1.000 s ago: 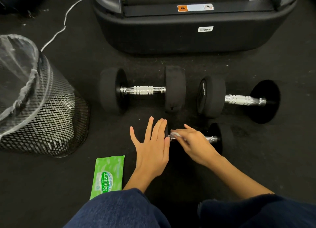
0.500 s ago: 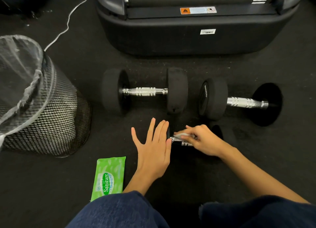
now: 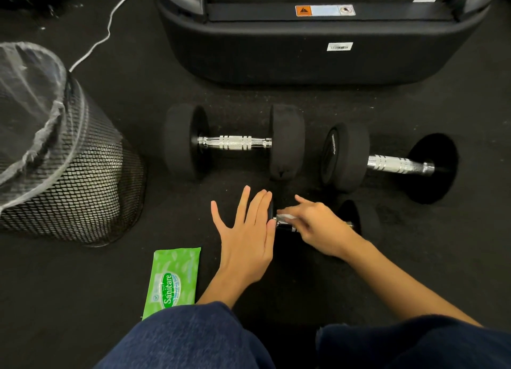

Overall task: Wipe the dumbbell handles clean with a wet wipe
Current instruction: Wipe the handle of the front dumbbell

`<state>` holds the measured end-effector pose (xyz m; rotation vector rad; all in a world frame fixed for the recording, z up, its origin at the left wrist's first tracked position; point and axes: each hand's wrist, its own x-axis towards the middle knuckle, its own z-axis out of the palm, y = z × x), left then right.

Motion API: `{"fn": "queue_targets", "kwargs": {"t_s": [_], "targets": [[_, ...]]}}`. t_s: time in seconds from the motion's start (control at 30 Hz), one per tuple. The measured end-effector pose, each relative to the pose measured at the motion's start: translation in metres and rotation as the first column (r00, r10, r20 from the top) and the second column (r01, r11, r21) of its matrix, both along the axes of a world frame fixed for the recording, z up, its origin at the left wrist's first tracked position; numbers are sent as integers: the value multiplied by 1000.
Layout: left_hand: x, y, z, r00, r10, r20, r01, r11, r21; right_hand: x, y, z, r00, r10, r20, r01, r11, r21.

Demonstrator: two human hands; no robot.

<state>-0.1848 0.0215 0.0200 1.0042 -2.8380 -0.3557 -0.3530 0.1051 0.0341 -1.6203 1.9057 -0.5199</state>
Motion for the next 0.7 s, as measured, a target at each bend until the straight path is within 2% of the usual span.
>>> {"fn": "queue_targets", "kwargs": {"t_s": [0.13, 0.2, 0.27, 0.33, 0.5, 0.6, 0.7], "targets": [[-1, -1, 0, 1000, -4, -11, 4, 1000, 8, 19, 39, -16, 985, -30, -169, 2, 987, -160], [-1, 0, -1, 1000, 4, -24, -4, 1000, 6, 26, 50, -27, 936, -34, -350, -28, 985, -170], [-2, 0, -1, 999, 10, -33, -10, 1000, 2, 35, 45, -30, 886, -88, -454, 7, 984, -177], [-3, 0, -1, 999, 9, -37, -9, 1000, 0, 47, 38, -30, 878, -124, -463, 43, 982, -182], [-2, 0, -1, 999, 10, -48, -10, 1000, 7, 41, 54, -30, 840, -114, -531, 12, 982, -191], [-3, -1, 0, 999, 19, -41, -19, 1000, 18, 45, 46, -30, 851, -157, -501, 62, 978, -201], [-3, -1, -1, 999, 20, -35, -20, 1000, -4, 56, 46, -36, 862, -101, -497, 16, 985, -172]]}}
